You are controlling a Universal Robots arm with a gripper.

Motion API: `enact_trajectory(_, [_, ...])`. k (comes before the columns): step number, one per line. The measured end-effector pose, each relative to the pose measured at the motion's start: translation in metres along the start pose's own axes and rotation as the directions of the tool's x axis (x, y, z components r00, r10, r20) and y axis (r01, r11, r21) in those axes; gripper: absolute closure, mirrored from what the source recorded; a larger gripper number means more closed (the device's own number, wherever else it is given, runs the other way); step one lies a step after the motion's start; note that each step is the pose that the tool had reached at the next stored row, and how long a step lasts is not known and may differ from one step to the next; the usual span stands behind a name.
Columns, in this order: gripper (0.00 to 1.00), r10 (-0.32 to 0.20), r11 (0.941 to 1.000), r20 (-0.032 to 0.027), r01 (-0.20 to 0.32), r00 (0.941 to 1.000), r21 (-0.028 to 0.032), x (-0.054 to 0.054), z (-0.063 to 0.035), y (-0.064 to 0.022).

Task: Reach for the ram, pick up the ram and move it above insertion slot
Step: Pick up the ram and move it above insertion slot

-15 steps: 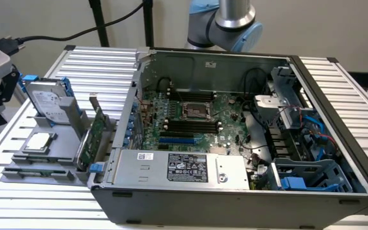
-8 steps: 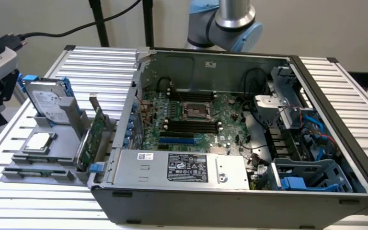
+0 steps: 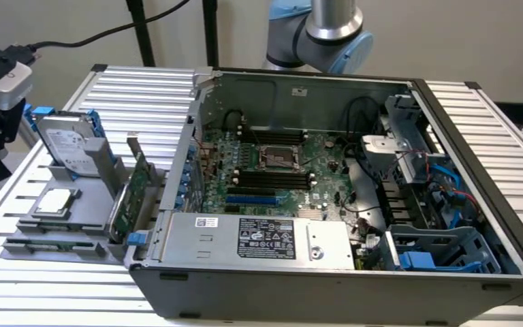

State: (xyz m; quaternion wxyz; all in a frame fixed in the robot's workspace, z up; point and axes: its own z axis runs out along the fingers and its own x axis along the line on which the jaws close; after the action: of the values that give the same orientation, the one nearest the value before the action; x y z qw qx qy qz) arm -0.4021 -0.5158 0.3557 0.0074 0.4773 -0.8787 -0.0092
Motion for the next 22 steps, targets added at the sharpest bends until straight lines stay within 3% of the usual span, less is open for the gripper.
enact_trajectory(6, [0.89,-0.109,0.9941,-0.0027,0.109,0.9941,0.0003,0.0,0.0013,0.0])
enact_trajectory(11, [0.89,-0.198,0.9802,-0.0049,0.198,0.9802,0.0003,-0.0001,0.0026,0.0])
enact_trajectory(17, [0.89,-0.304,0.9528,-0.0074,0.304,0.9528,0.0002,0.0,0.0045,-0.0001])
enact_trajectory(22, [0.89,-0.389,0.9213,-0.0095,0.389,0.9213,-0.0002,-0.0001,0.0063,-0.0001])
